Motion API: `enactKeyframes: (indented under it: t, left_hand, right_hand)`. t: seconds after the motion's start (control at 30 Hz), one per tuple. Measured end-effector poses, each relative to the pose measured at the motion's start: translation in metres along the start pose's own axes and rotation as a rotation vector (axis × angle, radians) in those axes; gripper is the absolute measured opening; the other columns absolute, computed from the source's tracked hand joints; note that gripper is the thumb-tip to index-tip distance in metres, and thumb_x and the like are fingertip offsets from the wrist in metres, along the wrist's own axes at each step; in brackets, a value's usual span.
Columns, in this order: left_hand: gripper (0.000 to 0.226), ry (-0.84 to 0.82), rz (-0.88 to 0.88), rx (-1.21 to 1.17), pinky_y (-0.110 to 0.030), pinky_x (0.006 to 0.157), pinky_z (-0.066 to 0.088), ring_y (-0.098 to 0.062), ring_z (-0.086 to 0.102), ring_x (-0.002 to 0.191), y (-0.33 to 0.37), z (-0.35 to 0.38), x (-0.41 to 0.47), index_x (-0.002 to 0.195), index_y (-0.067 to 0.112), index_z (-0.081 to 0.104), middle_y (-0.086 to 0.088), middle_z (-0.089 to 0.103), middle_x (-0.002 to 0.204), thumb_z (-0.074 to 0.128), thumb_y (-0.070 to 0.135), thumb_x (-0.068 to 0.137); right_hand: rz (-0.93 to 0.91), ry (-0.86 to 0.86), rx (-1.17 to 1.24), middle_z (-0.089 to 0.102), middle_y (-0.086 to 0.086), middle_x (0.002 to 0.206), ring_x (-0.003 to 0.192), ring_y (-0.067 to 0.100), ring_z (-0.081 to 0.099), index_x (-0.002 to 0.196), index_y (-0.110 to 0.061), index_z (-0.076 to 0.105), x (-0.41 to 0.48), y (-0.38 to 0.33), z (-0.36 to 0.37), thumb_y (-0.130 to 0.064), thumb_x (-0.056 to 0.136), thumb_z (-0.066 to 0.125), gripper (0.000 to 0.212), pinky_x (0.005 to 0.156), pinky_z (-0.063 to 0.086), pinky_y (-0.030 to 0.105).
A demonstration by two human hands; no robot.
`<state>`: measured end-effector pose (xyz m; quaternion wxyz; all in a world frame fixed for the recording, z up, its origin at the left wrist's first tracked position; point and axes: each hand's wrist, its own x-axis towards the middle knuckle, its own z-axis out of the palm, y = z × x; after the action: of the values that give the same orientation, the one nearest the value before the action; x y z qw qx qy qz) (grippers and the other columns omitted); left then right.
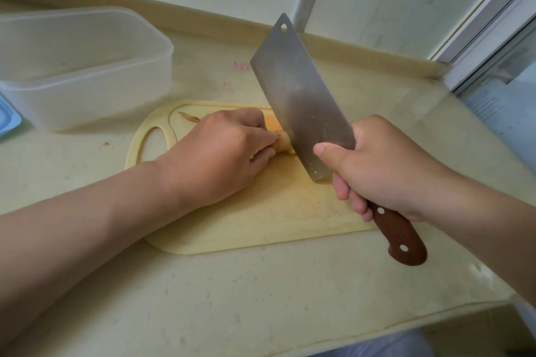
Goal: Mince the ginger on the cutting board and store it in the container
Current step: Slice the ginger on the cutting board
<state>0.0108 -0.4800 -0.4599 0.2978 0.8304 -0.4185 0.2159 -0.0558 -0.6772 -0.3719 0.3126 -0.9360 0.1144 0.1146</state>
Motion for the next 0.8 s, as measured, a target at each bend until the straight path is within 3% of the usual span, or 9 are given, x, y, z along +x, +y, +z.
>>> enactKeyframes:
  t: [0.17,0.63,0.8]
  left_hand:
    - [0.018,0.04,-0.023,-0.004,-0.032,0.057,0.049,-0.02,0.06,0.06,-0.001,-0.001,0.004,0.08,0.004,0.077,-0.005,0.065,0.075,0.065,0.016,0.086]
    - [0.023,0.077,-0.069,-0.009,-0.036,0.06,0.048,-0.019,0.06,0.06,0.0,0.001,0.004,0.077,0.005,0.077,-0.004,0.066,0.074,0.066,0.022,0.087]
    - [0.021,0.091,-0.041,-0.02,-0.029,0.058,0.046,-0.02,0.062,0.057,0.003,0.0,0.002,0.081,0.006,0.08,-0.006,0.068,0.074,0.067,0.022,0.086]
  right_hand:
    - [0.051,-0.064,-0.044,0.047,0.0,0.033,0.027,0.014,0.04,0.077,-0.002,0.051,0.013,-0.018,-0.011,-0.026,0.107,0.056,0.038,0.036,0.041,0.023]
    - [0.083,-0.118,-0.026,0.048,0.001,0.033,0.026,0.011,0.041,0.083,-0.002,0.052,0.024,-0.036,-0.003,-0.025,0.108,0.054,0.034,0.035,0.04,0.02]
    - [0.075,-0.139,-0.034,0.057,0.011,0.061,0.029,0.011,0.043,0.089,-0.002,0.051,0.031,-0.042,0.007,-0.027,0.11,0.05,0.032,0.036,0.042,0.021]
